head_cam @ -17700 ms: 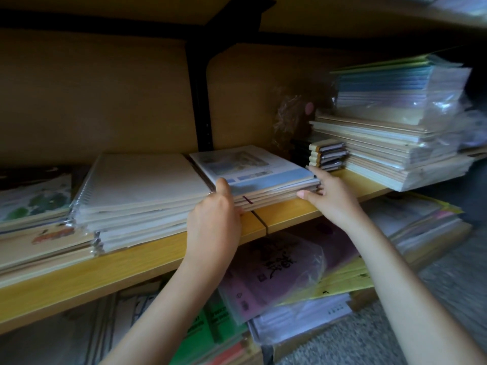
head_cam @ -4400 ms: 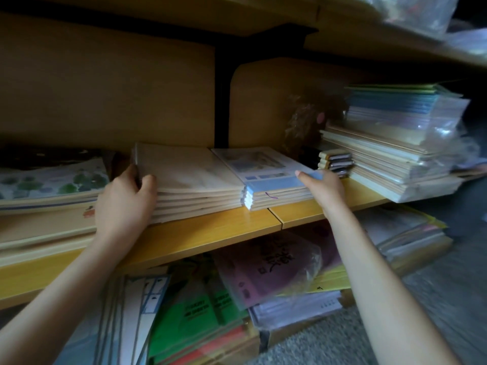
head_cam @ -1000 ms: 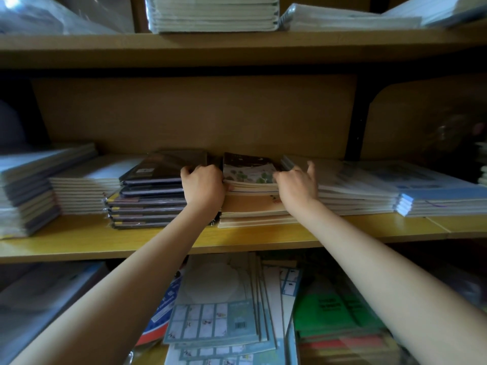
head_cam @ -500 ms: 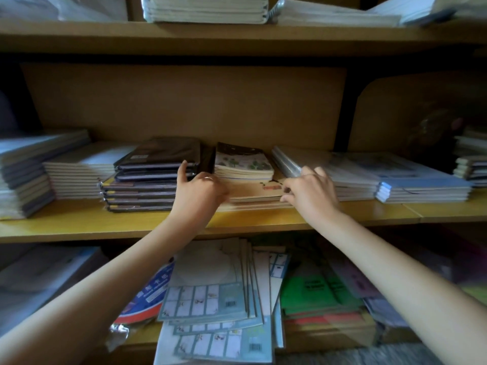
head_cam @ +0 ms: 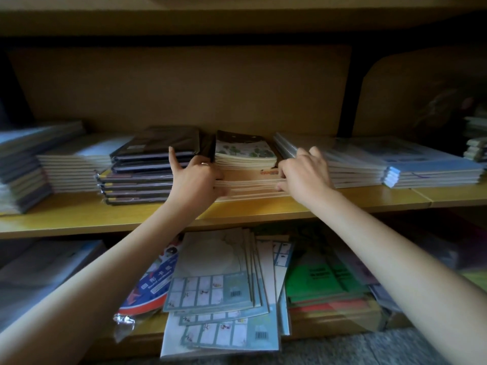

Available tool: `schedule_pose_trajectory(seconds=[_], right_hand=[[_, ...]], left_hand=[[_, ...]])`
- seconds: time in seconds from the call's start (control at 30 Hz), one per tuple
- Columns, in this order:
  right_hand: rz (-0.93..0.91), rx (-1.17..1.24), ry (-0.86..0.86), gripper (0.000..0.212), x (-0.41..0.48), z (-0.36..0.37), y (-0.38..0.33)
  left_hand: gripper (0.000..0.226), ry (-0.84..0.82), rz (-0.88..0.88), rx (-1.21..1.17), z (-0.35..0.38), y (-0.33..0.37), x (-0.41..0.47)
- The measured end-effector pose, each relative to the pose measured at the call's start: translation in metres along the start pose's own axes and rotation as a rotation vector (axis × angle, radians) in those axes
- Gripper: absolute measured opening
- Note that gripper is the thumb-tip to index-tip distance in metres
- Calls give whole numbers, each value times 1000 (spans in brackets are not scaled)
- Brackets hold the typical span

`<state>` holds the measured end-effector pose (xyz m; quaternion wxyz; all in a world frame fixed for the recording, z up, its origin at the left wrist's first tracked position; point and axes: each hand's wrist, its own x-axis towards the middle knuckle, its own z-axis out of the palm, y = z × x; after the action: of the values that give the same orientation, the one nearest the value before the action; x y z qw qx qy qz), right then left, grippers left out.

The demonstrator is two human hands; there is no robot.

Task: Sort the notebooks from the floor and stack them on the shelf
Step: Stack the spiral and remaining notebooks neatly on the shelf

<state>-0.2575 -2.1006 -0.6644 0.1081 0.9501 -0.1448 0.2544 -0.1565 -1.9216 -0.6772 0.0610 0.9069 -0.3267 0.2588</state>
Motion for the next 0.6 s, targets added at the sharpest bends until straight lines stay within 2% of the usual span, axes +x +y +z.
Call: schedule_pose_trajectory(seconds=[0.07,0.1,0.23,0.37,0.6], right_hand=[[-16,28,-28,45,0,0,3],[-23,45,-35,47,0,1,4],[-15,100,-13,45,1,7,2],[-48,41,79,34,-5,15,-9],[42,22,165,24,-2,27,-18]], left_hand=[[51,-29,32,-33,0,-4,-7],[52,-24,38,-47,-1,-6,-9],[43,22,15,-44,0,-6,-8],[34,53,30,58,7,0,-7],[25,159,43,96,22,2,1]])
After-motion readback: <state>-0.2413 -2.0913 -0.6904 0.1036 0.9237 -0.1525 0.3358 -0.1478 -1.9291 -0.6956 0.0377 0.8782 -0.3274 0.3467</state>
